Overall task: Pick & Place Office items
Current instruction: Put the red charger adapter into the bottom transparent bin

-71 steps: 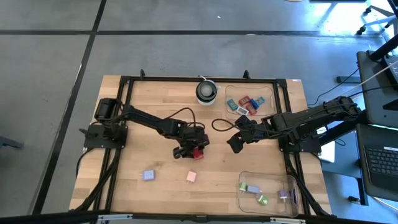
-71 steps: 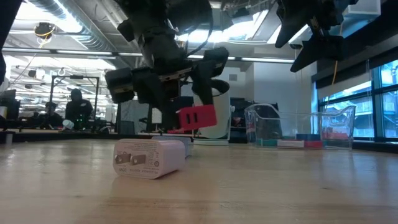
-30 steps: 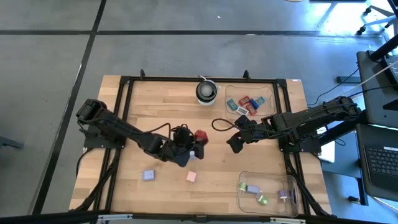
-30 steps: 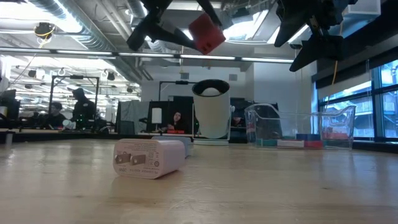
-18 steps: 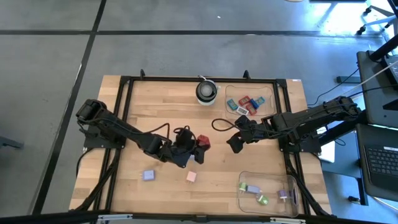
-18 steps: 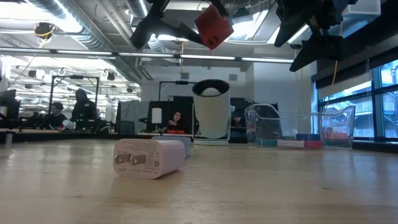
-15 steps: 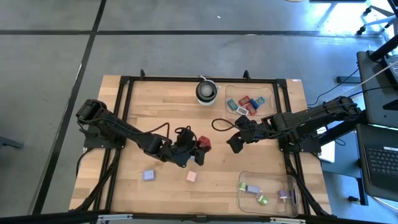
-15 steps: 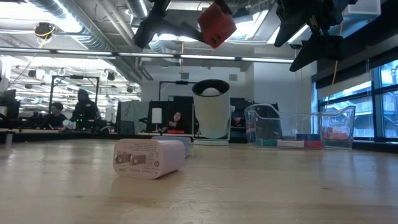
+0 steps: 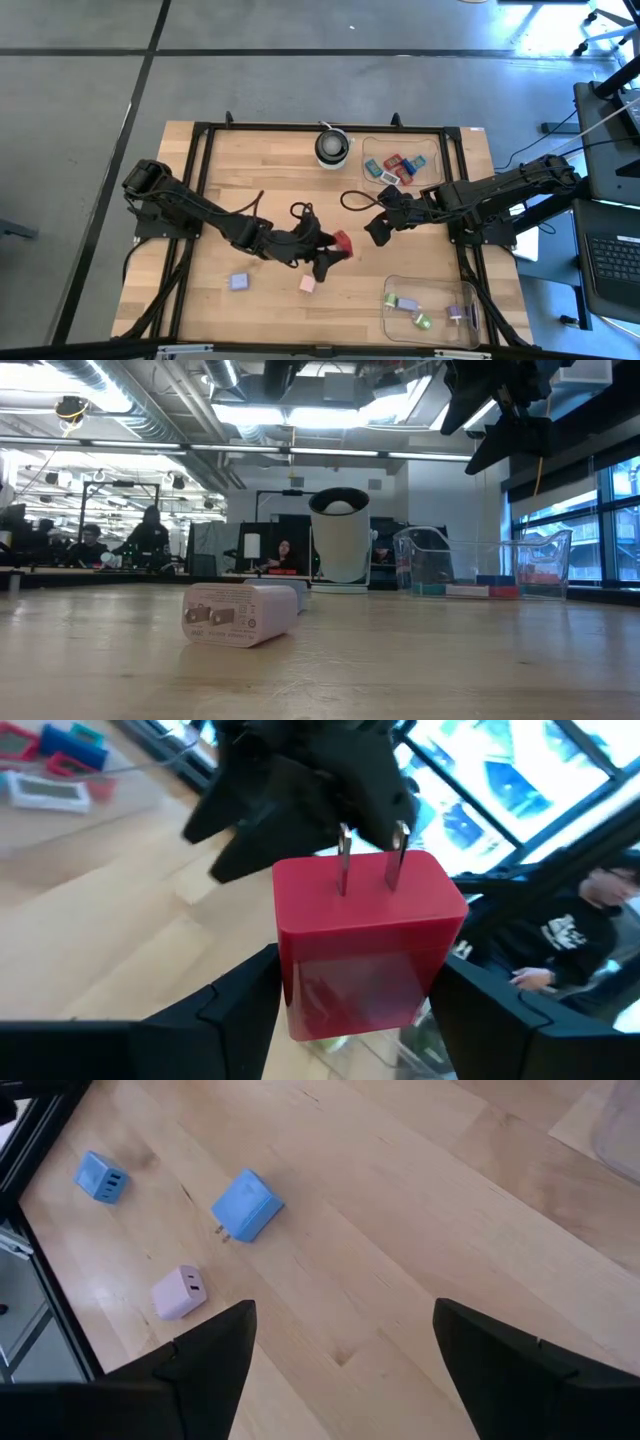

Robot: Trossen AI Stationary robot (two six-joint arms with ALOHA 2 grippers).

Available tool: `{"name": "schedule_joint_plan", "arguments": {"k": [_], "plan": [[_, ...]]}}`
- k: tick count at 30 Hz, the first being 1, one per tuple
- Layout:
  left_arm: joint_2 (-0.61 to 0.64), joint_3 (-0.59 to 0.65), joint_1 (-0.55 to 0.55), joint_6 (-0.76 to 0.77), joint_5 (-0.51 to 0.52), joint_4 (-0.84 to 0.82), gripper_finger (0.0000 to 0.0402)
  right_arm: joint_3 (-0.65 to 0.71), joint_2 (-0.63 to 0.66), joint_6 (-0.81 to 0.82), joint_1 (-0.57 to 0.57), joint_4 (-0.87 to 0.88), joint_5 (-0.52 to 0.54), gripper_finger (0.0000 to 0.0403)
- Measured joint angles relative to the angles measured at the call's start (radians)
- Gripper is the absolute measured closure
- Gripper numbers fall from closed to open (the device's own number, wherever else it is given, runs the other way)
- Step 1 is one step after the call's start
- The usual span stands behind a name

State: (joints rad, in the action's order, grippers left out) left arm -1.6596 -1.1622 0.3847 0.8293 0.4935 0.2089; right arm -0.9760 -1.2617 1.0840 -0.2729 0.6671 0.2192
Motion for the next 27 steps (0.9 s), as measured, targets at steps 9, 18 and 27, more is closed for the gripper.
{"name": "schedule_joint_plan", "arguments": {"k": [9, 18, 27], "plan": [[0.000, 0.000, 0.021, -0.199, -0.029, 0.073, 0.0169, 0.000, 0.000, -0.041, 0.004, -0.040, 0.039, 0.0097], [0.000, 0.000, 0.058, -0.456, 0.002, 0.086, 0.0170, 0.000, 0.000, -0.100, 0.004, -0.212, 0.029, 0.0097], [0.042, 0.000, 0.055, -0.431, 0.273, 0.381, 0.0166, 0.000, 0.000, -0.370, -0.011, -0.383, -0.032, 0.0097]]}}
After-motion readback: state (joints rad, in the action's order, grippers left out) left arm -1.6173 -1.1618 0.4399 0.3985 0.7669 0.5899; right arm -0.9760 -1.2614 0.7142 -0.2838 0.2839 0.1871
